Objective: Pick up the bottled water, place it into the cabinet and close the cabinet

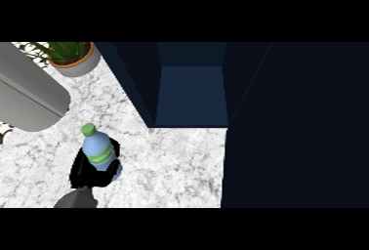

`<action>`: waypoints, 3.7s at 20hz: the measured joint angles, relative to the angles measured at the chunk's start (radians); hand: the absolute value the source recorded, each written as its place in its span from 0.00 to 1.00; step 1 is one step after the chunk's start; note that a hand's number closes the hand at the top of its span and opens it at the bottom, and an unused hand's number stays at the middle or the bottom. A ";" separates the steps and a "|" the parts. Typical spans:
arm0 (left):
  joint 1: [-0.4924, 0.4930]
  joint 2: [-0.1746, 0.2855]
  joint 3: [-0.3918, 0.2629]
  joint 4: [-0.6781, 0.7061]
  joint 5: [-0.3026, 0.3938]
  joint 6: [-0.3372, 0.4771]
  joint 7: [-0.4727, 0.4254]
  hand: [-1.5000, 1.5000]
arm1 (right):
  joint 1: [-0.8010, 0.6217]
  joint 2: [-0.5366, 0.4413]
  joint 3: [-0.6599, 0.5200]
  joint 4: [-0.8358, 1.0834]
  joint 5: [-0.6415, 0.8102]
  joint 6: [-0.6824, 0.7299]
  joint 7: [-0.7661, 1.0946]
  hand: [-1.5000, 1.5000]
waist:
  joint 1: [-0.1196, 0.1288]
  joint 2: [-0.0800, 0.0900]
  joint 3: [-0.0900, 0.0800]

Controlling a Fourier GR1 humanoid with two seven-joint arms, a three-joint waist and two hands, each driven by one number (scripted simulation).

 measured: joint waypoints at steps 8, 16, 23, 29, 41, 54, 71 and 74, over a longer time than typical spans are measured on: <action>-0.007 -0.023 -0.150 -0.247 0.034 0.196 0.109 1.00 | -0.026 0.001 0.005 0.011 -0.008 -0.015 0.018 0.00 | -0.003 0.001 0.000; -0.136 -0.027 -0.341 -0.322 0.029 0.488 0.152 1.00 | -0.058 -0.001 0.010 0.020 -0.014 -0.023 0.030 0.00 | -0.008 0.002 0.000; -0.312 -0.026 -0.426 -0.233 0.006 0.682 0.148 1.00 | -0.049 0.014 0.043 0.052 0.010 -0.036 0.001 0.00 | -0.013 0.002 -0.001; -0.349 -0.014 -0.484 -0.185 -0.037 0.844 0.124 1.00 | -0.047 -0.003 0.035 0.034 -0.009 -0.030 0.009 0.00 | -0.009 -0.005 -0.002; -0.534 -0.020 -0.483 -0.023 -0.143 1.040 0.165 1.00 | -0.091 0.001 0.032 0.071 -0.022 -0.022 0.004 0.00 | -0.037 0.001 0.000; -0.922 -0.006 -0.337 0.567 -0.187 0.988 0.006 1.00 | -0.067 -0.006 0.059 0.079 -0.009 -0.016 -0.013 0.00 | -0.064 0.022 -0.001; -1.036 0.000 -0.295 0.866 -0.262 1.130 -0.100 0.00 | -0.076 -0.022 0.045 0.088 -0.025 0.000 -0.034 0.00 | -0.077 0.024 0.002; -1.044 0.001 -0.287 0.888 -0.263 1.140 -0.103 0.00 | -0.084 -0.019 0.045 0.091 -0.027 -0.003 -0.032 0.00 | -0.081 0.025 0.004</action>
